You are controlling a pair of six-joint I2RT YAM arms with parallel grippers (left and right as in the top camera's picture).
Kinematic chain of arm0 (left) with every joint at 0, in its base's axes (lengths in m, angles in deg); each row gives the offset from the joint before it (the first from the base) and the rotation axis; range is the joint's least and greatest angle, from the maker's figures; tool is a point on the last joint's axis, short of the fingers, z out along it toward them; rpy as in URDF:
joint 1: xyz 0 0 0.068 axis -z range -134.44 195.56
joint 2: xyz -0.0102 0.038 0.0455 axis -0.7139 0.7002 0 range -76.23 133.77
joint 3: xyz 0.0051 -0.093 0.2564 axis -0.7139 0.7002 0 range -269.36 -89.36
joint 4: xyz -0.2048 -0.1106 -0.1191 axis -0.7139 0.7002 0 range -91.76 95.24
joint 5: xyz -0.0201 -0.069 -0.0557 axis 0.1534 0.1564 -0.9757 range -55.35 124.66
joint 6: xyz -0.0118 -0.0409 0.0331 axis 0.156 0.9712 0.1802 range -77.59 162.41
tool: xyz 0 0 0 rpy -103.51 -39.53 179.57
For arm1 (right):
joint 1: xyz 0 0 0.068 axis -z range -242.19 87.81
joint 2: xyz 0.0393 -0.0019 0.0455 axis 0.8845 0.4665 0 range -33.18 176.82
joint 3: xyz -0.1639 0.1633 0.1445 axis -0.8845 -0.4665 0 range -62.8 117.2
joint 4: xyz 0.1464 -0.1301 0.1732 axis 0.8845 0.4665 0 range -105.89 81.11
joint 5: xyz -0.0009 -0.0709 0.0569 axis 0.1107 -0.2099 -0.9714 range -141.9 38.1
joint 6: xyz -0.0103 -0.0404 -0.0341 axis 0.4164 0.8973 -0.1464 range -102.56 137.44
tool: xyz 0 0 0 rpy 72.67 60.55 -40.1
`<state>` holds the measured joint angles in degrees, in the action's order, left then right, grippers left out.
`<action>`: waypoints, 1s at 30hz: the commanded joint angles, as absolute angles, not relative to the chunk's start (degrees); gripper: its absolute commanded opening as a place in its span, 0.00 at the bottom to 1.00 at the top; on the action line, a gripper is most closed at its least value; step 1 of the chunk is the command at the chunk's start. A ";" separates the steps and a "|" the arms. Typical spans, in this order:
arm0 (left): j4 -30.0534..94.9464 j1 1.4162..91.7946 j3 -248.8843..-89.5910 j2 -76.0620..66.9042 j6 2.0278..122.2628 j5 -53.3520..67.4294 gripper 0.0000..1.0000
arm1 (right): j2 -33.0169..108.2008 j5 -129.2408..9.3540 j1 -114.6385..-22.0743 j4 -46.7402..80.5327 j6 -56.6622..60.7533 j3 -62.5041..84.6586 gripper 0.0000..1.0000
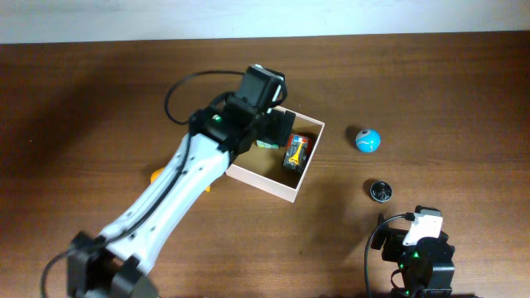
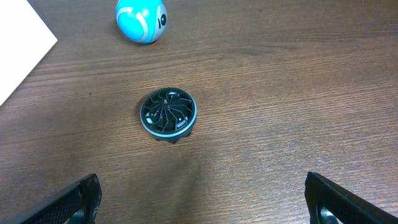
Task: Pack container
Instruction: 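Carry the Rubik's cube with the left gripper into the box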
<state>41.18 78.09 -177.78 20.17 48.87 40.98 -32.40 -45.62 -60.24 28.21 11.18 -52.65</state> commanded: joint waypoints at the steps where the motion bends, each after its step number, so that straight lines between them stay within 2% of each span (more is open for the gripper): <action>1: 42.77 77.76 -177.94 20.00 40.50 37.38 0.91 | -32.93 -45.70 -59.86 28.19 11.01 -53.17 0.99; 2: 43.67 77.74 -177.87 20.31 40.10 35.76 0.72 | -32.93 -45.70 -59.86 28.19 11.03 -53.17 0.99; 3: 44.59 77.74 -177.78 20.59 40.19 34.80 0.60 | -32.93 -45.70 -59.86 28.21 11.03 -53.17 0.99; 5: 46.05 77.74 -177.30 21.66 41.33 34.43 0.44 | -32.93 -45.70 -59.86 28.21 11.01 -53.17 0.99; 12: 44.06 77.81 -176.82 30.08 46.20 30.93 0.17 | -32.93 -45.70 -59.86 28.21 11.01 -53.17 0.99; 15: 42.14 77.81 -176.82 33.27 46.00 29.35 0.13 | -32.93 -45.70 -59.86 28.19 11.01 -53.17 0.99; 30: 41.07 77.78 -176.82 41.09 45.72 29.57 0.13 | -32.93 -45.70 -59.86 28.21 11.01 -53.17 0.99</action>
<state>41.51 78.09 -177.22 40.83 45.44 30.34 -32.38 -45.62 -60.24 28.21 11.20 -52.65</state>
